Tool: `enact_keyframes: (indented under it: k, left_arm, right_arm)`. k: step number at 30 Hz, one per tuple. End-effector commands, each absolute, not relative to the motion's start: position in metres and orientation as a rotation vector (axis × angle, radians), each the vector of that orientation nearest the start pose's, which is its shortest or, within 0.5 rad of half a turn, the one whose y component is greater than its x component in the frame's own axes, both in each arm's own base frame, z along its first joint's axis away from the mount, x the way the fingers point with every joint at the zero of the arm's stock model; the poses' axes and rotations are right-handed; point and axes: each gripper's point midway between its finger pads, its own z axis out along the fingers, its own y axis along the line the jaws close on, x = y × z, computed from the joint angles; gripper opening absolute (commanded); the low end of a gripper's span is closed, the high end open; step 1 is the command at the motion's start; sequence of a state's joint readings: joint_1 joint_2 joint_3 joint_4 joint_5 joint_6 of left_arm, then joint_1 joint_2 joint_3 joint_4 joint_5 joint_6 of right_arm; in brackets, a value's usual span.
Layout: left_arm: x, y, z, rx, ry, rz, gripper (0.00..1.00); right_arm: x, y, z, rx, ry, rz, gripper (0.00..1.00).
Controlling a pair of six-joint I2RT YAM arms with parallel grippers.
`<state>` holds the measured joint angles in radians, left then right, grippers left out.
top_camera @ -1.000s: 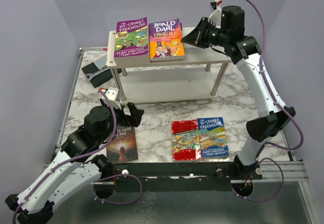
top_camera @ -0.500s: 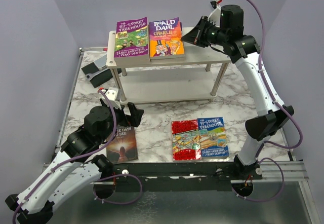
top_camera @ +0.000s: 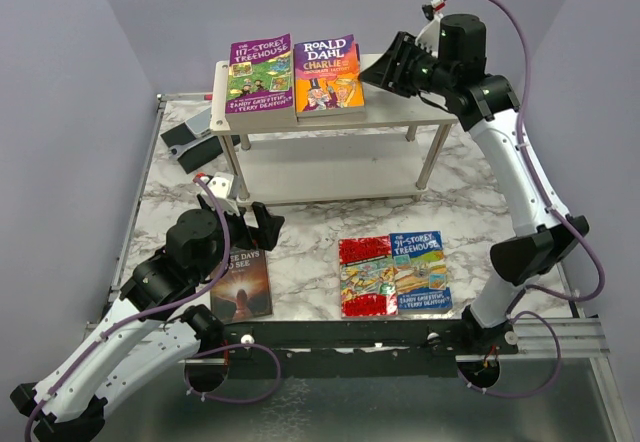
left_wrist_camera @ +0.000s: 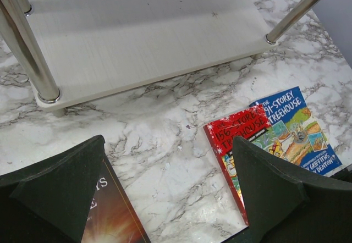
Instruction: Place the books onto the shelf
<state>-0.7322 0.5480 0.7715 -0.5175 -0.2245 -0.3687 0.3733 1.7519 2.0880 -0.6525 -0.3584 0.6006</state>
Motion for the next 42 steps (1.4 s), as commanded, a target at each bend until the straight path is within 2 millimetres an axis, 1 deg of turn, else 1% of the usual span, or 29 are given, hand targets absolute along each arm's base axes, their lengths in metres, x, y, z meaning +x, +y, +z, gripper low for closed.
enact_keyframes:
  k: [1, 3, 7, 10, 14, 17, 20, 21, 22, 24, 26, 27, 28, 32, 34, 37, 40, 42]
  left_arm:
    - [0.203, -0.148, 0.256, 0.18, 1.878, -0.55, 0.99]
    - [0.203, -0.149, 0.257, 0.174, 1.883, -0.556, 0.99]
    - [0.204, -0.147, 0.259, 0.161, 1.895, -0.542, 0.99]
    - [0.204, -0.154, 0.26, 0.174, 1.915, -0.569, 0.99]
    - [0.204, -0.168, 0.248, 0.199, 1.977, -0.606, 0.99]
    - [0.205, -0.177, 0.236, 0.21, 2.013, -0.634, 0.99]
    - [0.203, -0.19, 0.222, 0.226, 2.054, -0.693, 0.99]
    - [0.202, -0.195, 0.217, 0.228, 2.068, -0.719, 0.99]
    - [0.199, -0.202, 0.212, 0.241, 2.083, -0.757, 0.99]
    - [0.195, -0.218, 0.206, 0.256, 2.086, -0.855, 0.99]
    - [0.192, -0.228, 0.194, 0.249, 2.116, -0.921, 0.99]
    - [0.191, -0.232, 0.19, 0.242, 2.124, -0.941, 0.99]
    - [0.191, -0.235, 0.183, 0.238, 2.142, -0.953, 0.99]
    - [0.187, -0.245, 0.164, 0.223, 2.181, -1.015, 0.99]
    - [0.186, -0.25, 0.155, 0.212, 2.196, -1.04, 0.99]
    - [0.183, -0.255, 0.141, 0.195, 2.225, -1.068, 0.99]
    - [0.179, -0.26, 0.126, 0.183, 2.255, -1.089, 0.99]
    - [0.176, -0.264, 0.116, 0.181, 2.274, -1.107, 0.99]
  right_arm:
    - [0.397, 0.232, 0.443, -0.035, 1.888, 0.901, 0.49]
    - [0.384, 0.222, 0.449, -0.035, 1.864, 0.868, 0.51]
    - [0.361, 0.199, 0.45, -0.013, 1.841, 0.793, 0.55]
    - [0.34, 0.182, 0.441, 0.016, 1.836, 0.747, 0.57]
    - [0.312, 0.161, 0.419, 0.046, 1.849, 0.688, 0.6]
    - [0.293, 0.142, 0.393, 0.078, 1.888, 0.613, 0.63]
    - [0.273, 0.131, 0.361, 0.089, 1.952, 0.577, 0.64]
    - [0.269, 0.125, 0.348, 0.11, 1.974, 0.551, 0.64]
    - [0.262, 0.123, 0.337, 0.114, 1.997, 0.55, 0.64]
    - [0.252, 0.121, 0.309, 0.129, 2.058, 0.548, 0.64]
    - [0.24, 0.126, 0.28, 0.123, 2.123, 0.584, 0.64]
    - [0.235, 0.127, 0.261, 0.126, 2.166, 0.592, 0.64]
    - [0.23, 0.128, 0.246, 0.128, 2.198, 0.6, 0.64]
    - [0.217, 0.128, 0.197, 0.129, 2.308, 0.596, 0.64]
    - [0.213, 0.128, 0.176, 0.133, 2.363, 0.585, 0.64]
    - [0.209, 0.136, 0.148, 0.133, 2.434, 0.622, 0.63]
    - [0.202, 0.151, 0.124, 0.127, 2.488, 0.723, 0.62]
    - [0.199, 0.159, 0.109, 0.124, 2.522, 0.75, 0.61]
